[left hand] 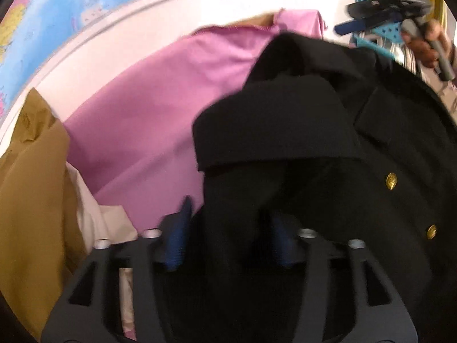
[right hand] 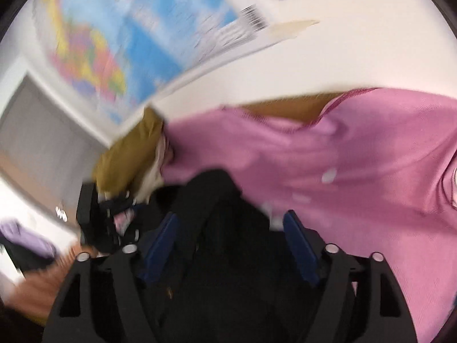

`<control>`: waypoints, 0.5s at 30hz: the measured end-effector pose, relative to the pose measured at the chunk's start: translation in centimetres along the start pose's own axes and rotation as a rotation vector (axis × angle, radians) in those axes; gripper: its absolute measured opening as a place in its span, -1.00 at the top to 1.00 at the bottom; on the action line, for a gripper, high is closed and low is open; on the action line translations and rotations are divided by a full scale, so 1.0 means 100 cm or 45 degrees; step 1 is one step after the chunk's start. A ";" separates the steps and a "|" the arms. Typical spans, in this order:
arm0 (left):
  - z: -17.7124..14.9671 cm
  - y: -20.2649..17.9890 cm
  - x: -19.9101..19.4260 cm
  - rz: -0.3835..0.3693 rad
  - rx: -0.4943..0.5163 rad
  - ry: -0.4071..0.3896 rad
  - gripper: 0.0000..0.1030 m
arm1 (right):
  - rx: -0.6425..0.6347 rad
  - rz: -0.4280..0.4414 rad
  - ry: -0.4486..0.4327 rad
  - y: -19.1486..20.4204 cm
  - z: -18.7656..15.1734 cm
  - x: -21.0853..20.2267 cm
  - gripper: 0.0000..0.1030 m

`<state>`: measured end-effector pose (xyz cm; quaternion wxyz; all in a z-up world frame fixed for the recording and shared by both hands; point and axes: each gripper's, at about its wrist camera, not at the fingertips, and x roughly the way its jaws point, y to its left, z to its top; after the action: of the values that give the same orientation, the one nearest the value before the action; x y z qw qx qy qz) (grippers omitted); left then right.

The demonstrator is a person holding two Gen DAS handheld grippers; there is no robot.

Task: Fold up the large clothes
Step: 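Lower the black coat onto the pink sheet with both grippers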

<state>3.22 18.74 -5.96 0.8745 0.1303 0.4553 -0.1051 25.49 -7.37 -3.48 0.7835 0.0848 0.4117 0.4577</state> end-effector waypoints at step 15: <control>0.049 0.013 0.022 0.083 -0.124 -0.029 0.45 | -0.277 0.024 0.079 0.046 0.026 0.061 0.72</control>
<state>8.57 18.23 -4.92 0.8879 0.1010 0.4453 -0.0559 25.89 0.69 -2.89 0.7706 -0.0109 0.3829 0.5095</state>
